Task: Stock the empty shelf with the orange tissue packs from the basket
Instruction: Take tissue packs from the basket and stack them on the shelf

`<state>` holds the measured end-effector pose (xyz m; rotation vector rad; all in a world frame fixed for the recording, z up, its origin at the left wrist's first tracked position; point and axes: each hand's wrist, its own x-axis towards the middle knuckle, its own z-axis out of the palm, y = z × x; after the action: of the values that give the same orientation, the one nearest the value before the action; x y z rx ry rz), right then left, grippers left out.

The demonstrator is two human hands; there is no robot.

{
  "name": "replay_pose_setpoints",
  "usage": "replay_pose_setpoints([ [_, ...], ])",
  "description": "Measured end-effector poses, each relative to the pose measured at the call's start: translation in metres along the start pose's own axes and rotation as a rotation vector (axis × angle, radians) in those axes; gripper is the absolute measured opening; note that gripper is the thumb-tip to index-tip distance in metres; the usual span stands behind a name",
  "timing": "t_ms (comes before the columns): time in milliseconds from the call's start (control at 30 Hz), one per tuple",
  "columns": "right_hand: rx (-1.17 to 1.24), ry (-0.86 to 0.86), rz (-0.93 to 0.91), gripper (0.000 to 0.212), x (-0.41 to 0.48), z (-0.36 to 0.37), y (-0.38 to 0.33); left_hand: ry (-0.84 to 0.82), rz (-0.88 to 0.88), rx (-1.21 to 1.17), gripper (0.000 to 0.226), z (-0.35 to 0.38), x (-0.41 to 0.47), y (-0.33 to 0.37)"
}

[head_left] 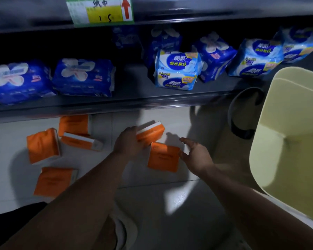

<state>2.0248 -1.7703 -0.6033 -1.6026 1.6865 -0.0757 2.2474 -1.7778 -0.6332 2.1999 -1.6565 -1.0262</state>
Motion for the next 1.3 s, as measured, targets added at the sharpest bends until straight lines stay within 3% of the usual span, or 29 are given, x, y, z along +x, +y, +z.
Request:
replay_pose_setpoints([
  [167,-0.060,-0.089,-0.050,0.042,0.011,0.018,0.000,0.265,-0.169,-0.362,0.035,-0.016,-0.024,-0.014],
  [267,-0.057,-0.065,-0.051,0.027,0.015,0.030,-0.002,0.382,-0.265,-0.557,0.014,-0.026,-0.032,-0.022],
  [333,-0.088,-0.150,-0.127,0.035,0.013,0.034,-0.007,0.383,-0.298,-0.657,0.008,-0.032,-0.036,-0.028],
  [400,-0.088,-0.155,-0.231,0.043,0.015,0.043,-0.014,0.375,-0.364,-0.737,0.022,-0.036,-0.038,-0.033],
  [500,-0.248,-0.192,-0.136,0.053,0.018,0.056,-0.005,0.365,-0.458,-0.826,0.031,-0.037,-0.040,-0.040],
  [633,-0.481,-0.040,-0.104,0.048,0.022,0.071,0.003,0.333,-0.483,-0.906,0.032,-0.038,-0.040,-0.043],
  [800,-0.599,-0.092,-0.050,0.035,0.022,0.065,0.002,0.327,-0.481,-0.914,0.032,-0.044,-0.041,-0.043],
  [933,-0.404,-0.146,-0.003,0.051,0.018,0.042,-0.014,0.390,-0.431,-0.879,0.029,-0.052,-0.041,-0.036],
  [1033,-0.181,-0.083,0.112,0.042,0.008,0.016,-0.029,0.446,-0.351,-0.766,0.025,-0.061,-0.046,-0.025],
  [1167,-0.160,-0.033,0.031,0.044,-0.011,-0.020,-0.045,0.513,-0.253,-0.589,0.016,-0.079,-0.062,0.000],
  [1300,-0.115,0.052,-0.053,0.046,-0.034,-0.063,-0.066,0.572,-0.144,-0.485,0.027,-0.101,-0.086,0.034],
])
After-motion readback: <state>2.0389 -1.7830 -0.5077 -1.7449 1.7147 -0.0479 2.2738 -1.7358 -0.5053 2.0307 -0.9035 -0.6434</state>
